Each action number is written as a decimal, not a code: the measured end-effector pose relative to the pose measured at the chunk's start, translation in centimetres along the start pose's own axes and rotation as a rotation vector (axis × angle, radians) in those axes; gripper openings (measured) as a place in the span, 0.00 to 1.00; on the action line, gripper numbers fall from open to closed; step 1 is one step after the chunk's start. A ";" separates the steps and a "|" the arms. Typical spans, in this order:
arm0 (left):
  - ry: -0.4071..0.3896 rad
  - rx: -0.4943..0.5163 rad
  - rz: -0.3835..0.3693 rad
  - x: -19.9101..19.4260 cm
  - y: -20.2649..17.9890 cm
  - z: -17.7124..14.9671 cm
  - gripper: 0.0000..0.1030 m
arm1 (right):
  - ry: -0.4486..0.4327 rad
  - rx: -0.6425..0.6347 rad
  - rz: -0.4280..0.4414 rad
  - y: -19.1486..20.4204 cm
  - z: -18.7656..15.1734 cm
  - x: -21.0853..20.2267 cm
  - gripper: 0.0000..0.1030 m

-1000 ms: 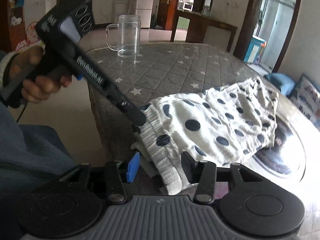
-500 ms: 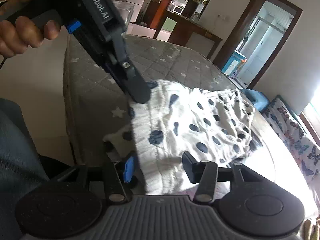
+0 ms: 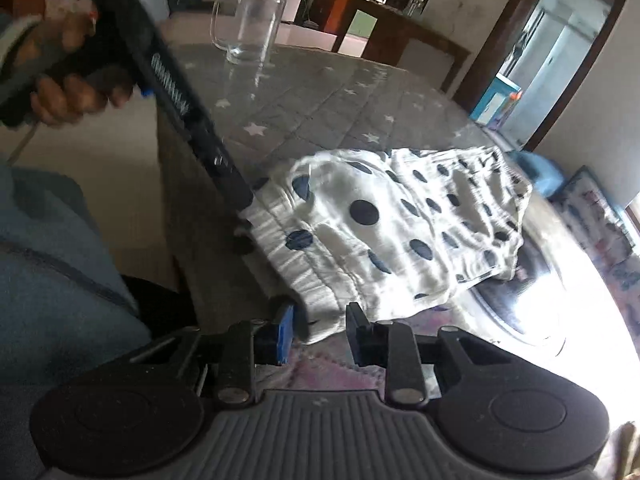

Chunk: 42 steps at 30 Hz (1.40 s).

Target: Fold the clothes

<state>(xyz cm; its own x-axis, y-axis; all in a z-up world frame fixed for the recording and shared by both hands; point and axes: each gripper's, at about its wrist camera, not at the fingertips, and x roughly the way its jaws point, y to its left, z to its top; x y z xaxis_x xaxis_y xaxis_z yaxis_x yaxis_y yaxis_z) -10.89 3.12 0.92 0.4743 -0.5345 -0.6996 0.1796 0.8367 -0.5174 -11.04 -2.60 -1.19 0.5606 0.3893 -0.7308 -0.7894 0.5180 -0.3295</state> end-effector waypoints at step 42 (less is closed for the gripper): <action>-0.132 0.200 0.051 5.1 -0.7 11.6 0.37 | -0.052 0.363 0.124 -14.6 4.2 4.1 0.35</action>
